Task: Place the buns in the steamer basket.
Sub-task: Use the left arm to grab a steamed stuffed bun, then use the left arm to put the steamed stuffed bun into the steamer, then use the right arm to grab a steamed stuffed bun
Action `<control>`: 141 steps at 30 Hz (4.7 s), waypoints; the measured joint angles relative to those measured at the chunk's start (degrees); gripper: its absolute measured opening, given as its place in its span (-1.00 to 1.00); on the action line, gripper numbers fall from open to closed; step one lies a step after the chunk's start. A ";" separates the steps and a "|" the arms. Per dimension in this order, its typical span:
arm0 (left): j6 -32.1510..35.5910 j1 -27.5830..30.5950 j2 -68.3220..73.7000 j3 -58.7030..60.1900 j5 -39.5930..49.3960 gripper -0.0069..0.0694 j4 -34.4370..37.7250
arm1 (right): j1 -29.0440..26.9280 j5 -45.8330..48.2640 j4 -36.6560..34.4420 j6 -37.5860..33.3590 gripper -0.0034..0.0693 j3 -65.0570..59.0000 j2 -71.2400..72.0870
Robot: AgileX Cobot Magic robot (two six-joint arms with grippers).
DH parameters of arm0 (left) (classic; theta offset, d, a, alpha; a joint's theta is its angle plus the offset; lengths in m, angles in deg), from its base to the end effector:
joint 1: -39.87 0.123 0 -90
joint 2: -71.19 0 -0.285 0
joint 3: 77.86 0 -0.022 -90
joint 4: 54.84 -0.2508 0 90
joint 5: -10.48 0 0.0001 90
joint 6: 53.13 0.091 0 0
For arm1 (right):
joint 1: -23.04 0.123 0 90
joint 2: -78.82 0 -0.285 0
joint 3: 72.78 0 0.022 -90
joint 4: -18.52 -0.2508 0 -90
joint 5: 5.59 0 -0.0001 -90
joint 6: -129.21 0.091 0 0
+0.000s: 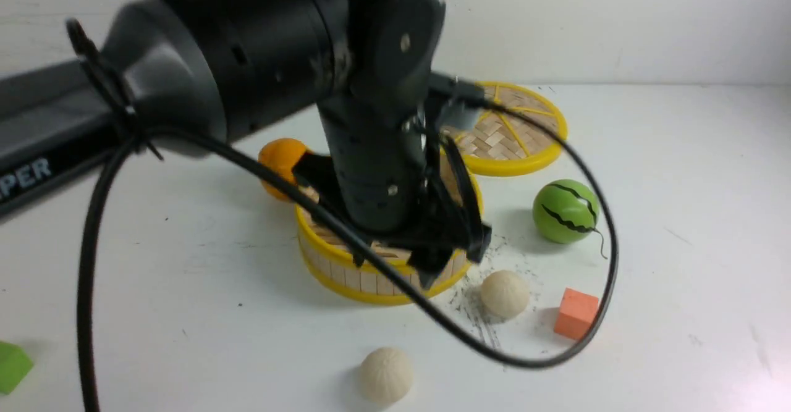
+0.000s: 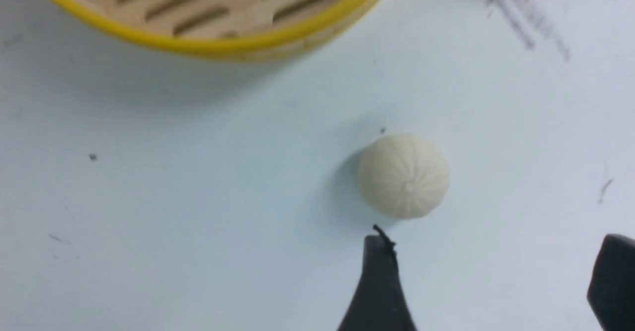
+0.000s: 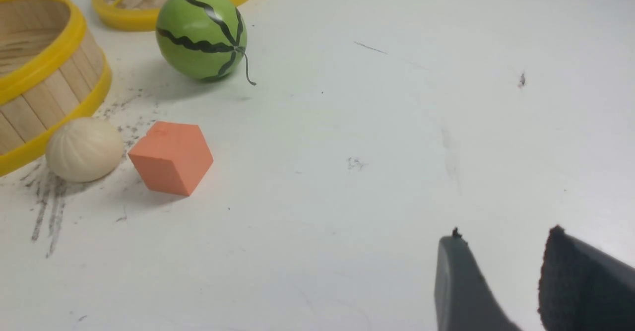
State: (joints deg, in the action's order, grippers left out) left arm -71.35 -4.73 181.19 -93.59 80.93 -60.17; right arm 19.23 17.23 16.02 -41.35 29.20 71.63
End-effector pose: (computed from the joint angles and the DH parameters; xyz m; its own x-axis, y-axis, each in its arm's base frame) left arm 0.2713 -0.2563 0.3066 -0.8517 0.4442 -0.2779 0.4608 0.8875 0.0060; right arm 0.0518 -0.0019 0.1733 -0.2918 0.2234 -0.9300 0.1121 0.9736 0.1987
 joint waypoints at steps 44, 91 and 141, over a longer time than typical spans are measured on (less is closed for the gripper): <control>-4.80 7.77 21.35 -20.54 -15.77 -0.46 -10.60 | 0.00 0.00 0.00 0.00 -0.24 0.00 0.00; -3.70 7.77 -50.80 17.65 0.94 -0.66 -8.45 | 0.00 0.00 0.00 0.00 -0.24 0.00 0.00; 0.30 7.77 -77.10 38.78 0.94 -0.61 -6.93 | 0.67 24.50 -28.45 -40.75 -0.96 44.25 -39.25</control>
State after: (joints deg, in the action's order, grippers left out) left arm -71.05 3.04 104.09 -54.81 81.87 -67.10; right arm 19.90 41.72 -12.43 -82.10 73.45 32.37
